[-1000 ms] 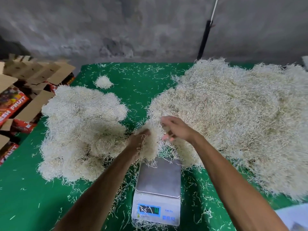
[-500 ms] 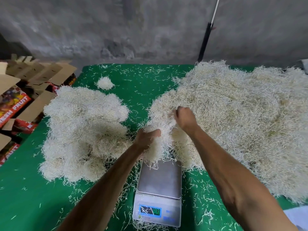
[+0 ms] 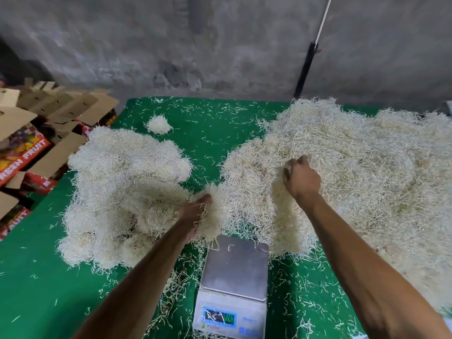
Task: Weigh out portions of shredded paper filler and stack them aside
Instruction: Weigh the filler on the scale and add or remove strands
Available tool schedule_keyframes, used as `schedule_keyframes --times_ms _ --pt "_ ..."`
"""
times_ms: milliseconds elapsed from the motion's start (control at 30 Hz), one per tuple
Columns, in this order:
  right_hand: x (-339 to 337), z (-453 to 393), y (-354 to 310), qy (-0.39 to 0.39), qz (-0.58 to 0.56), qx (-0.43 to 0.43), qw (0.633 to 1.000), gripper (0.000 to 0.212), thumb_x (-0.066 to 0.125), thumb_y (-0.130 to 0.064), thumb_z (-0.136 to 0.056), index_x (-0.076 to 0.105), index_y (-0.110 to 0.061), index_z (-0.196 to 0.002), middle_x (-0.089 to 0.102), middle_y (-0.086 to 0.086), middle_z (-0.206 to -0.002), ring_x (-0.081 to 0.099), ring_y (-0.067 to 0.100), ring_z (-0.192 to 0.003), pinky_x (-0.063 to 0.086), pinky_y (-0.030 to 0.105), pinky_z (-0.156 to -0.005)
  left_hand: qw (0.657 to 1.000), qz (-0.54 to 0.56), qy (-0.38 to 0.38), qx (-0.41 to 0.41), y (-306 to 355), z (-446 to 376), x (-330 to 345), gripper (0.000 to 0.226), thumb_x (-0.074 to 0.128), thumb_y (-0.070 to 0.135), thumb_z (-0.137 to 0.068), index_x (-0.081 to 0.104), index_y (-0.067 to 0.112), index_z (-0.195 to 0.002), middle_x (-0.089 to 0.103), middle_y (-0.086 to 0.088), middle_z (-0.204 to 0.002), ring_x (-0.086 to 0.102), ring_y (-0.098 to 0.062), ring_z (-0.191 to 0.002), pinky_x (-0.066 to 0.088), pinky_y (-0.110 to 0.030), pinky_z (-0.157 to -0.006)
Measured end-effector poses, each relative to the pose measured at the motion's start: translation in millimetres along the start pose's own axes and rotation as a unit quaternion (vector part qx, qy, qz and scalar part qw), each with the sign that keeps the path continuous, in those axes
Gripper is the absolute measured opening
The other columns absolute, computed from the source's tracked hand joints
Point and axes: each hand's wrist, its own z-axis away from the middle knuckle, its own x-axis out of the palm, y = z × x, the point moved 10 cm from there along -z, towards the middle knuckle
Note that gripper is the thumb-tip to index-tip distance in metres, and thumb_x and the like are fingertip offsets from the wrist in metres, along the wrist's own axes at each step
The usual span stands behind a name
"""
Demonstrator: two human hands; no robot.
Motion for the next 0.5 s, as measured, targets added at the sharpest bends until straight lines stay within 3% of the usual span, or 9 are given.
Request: schedule_keyframes --times_ms 67,100,167,233,300,333,367,433,500 --pt "-14.6 9.3 -36.4 0.041 -0.026 -0.065 0.997 0.04 0.056 -0.044 -0.103 0.062 -0.014 -0.129 0.05 0.012 -0.131 0.059 0.016 -0.07 0.044 0.022 -0.049 1.0 -0.001 -0.026 0.006 7.8 -0.4 9.7 0.015 0.067 0.02 -0.091 0.066 0.008 -0.082 0.059 -0.005 -0.084 0.058 -0.022 -0.074 0.057 -0.04 -0.074" --pt "-7.9 13.5 -56.8 -0.007 -0.097 -0.101 0.99 0.046 0.056 -0.051 -0.102 0.061 -0.018 -0.134 0.049 0.009 -0.135 0.064 0.017 -0.077 0.05 0.024 -0.057 0.999 0.007 -0.035 0.008 12.7 -0.8 14.3 0.017 0.067 0.018 -0.09 0.064 0.013 -0.074 0.058 -0.002 -0.076 0.057 -0.019 -0.065 0.054 -0.033 -0.065" --pt "26.7 38.5 -101.4 -0.229 -0.293 -0.114 0.921 0.065 0.051 -0.072 -0.096 0.051 -0.03 -0.146 0.051 0.0 -0.138 0.07 0.02 -0.099 0.057 0.04 -0.088 0.999 0.019 -0.038 0.027 23.9 -2.8 20.9 0.015 0.069 0.013 -0.089 0.067 0.012 -0.074 0.064 0.0 -0.068 0.061 -0.015 -0.053 0.051 -0.025 -0.051" --pt "49.9 74.4 -133.3 -0.379 -0.363 -0.1 0.845 0.076 0.039 -0.085 -0.091 0.055 -0.028 -0.138 0.062 -0.001 -0.109 0.069 0.015 -0.084 0.056 0.043 -0.091 0.997 0.006 -0.048 0.054 38.0 0.8 27.8 0.014 0.067 0.01 -0.091 0.067 0.008 -0.078 0.065 0.004 -0.06 0.061 -0.009 -0.045 0.048 -0.019 -0.04" --pt "54.8 76.4 -139.2 -0.359 -0.402 -0.082 0.839 0.063 0.042 -0.077 -0.096 0.066 -0.019 -0.088 0.055 -0.002 -0.065 0.056 0.014 -0.054 0.054 0.032 -0.075 0.994 -0.034 -0.04 0.094 52.5 -1.5 27.3 0.018 0.065 0.009 -0.094 0.064 0.01 -0.076 0.064 0.004 -0.063 0.062 -0.011 -0.05 0.046 -0.013 -0.039" --pt "53.9 68.1 -133.4 -0.324 -0.44 -0.045 0.837 0.055 0.051 -0.066 -0.099 0.057 -0.02 -0.068 0.046 -0.004 -0.053 0.048 0.014 -0.043 0.051 0.029 -0.068 0.993 -0.055 -0.04 0.102 54.8 -3.0 25.3 0.017 0.066 0.011 -0.095 0.063 0.011 -0.078 0.062 0.003 -0.068 0.061 -0.013 -0.056 0.045 -0.011 -0.039" --pt "53.8 58.1 -122.7 -0.292 -0.474 0.005 0.831 0.052 0.058 -0.053 -0.101 0.051 -0.02 -0.062 0.04 -0.004 -0.049 0.041 0.015 -0.037 0.048 0.027 -0.062 0.993 -0.07 -0.043 0.09 52.6 -1.8 22.3 0.012 0.067 0.014 -0.095 0.063 0.013 -0.084 0.061 0.002 -0.074 0.06 -0.014 -0.059 0.044 -0.011 -0.039" --pt "51.9 37.6 -94.9 -0.238 -0.527 0.11 0.808 0.037 0.057 -0.035 -0.105 0.059 -0.019 -0.073 0.039 -0.003 -0.051 0.031 0.017 -0.035 0.037 0.029 -0.044 0.995 -0.048 -0.061 0.064 42.2 -2.3 15.3 0.008 0.068 0.018 -0.094 0.063 0.015 -0.09 0.061 0.0 -0.079 0.062 -0.011 -0.056 0.049 -0.016 -0.044" --pt "38.4 16.1 -56.0 -0.159 -0.555 0.194 0.793 0.02 0.048 -0.024 -0.11 0.068 -0.023 -0.112 0.044 -0.002 -0.058 0.031 0.013 -0.039 0.029 0.026 -0.037 0.996 0.021 -0.069 0.047 28.6 -1.8 5.2 0.011 0.067 0.015 -0.091 0.064 0.014 -0.081 0.06 -0.004 -0.079 0.061 -0.014 -0.053 0.054 -0.026 -0.053"
